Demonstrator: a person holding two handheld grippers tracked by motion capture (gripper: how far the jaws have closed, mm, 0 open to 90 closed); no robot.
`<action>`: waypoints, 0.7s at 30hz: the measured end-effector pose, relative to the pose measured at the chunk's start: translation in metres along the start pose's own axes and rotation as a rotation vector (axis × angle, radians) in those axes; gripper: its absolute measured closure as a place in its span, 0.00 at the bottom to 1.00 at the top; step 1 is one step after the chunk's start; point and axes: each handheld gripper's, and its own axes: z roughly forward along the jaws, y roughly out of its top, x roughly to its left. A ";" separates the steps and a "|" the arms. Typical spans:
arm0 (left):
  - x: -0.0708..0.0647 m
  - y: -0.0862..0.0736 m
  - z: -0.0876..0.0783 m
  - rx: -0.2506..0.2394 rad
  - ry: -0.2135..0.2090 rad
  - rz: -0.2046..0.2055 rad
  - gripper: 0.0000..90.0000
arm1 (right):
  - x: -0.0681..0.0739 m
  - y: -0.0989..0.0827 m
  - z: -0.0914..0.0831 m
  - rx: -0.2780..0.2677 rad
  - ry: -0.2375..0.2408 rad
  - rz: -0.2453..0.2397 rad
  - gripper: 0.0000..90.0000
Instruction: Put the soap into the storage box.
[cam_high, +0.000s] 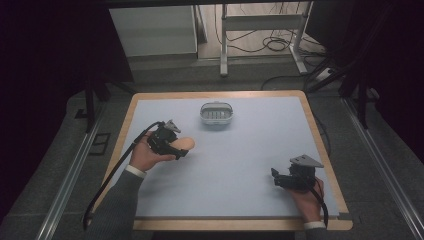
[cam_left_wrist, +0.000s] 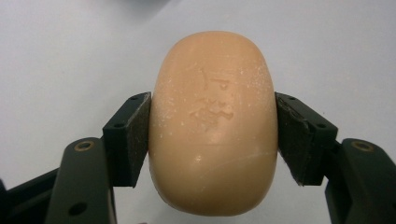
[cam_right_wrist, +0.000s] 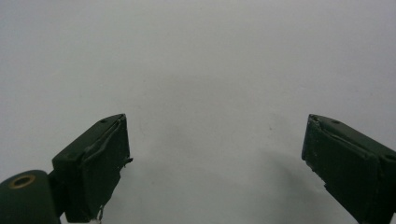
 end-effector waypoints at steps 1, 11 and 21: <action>0.000 0.001 0.000 -0.001 0.001 -0.002 0.37 | 0.000 0.000 0.000 0.000 0.000 0.000 0.08; 0.004 0.017 0.002 -0.004 0.004 0.006 0.37 | 0.000 0.000 0.000 0.000 0.001 0.000 0.08; 0.011 0.033 0.008 -0.001 0.007 0.017 0.37 | 0.000 0.000 0.000 0.001 0.001 0.002 0.08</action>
